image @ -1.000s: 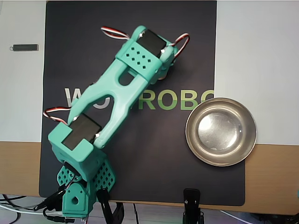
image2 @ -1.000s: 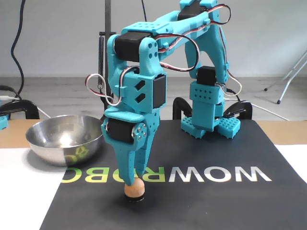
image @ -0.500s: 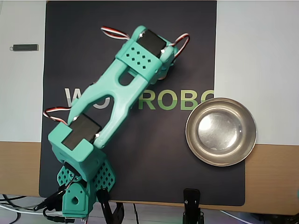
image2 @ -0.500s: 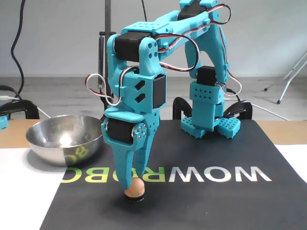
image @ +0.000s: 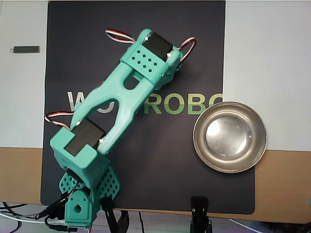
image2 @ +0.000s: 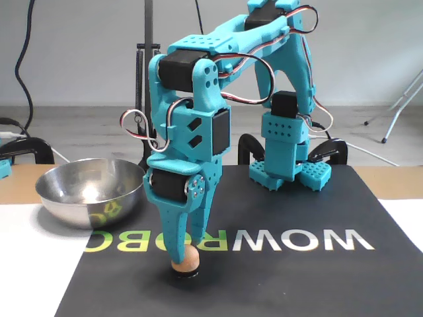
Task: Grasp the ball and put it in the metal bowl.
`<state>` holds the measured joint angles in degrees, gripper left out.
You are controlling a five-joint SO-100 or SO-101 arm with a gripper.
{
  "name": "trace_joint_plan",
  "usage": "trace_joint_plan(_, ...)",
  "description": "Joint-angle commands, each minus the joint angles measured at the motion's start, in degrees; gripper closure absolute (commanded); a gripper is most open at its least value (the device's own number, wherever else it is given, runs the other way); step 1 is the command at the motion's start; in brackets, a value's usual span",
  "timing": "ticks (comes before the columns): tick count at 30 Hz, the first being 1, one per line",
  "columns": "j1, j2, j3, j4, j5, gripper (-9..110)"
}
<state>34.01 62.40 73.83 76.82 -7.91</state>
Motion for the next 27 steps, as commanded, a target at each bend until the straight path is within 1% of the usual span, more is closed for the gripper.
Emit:
trace_joint_plan(1,-0.44,0.44,0.0,-0.35,0.09,50)
trace_joint_plan(8,-0.44,-1.76,-0.79,-0.35,0.09,50)
trace_joint_plan(14,-0.53,-4.04,-0.7,-3.16,0.09,50)
trace_joint_plan(27,-1.23,-4.22,-0.7,-2.99,0.35,50)
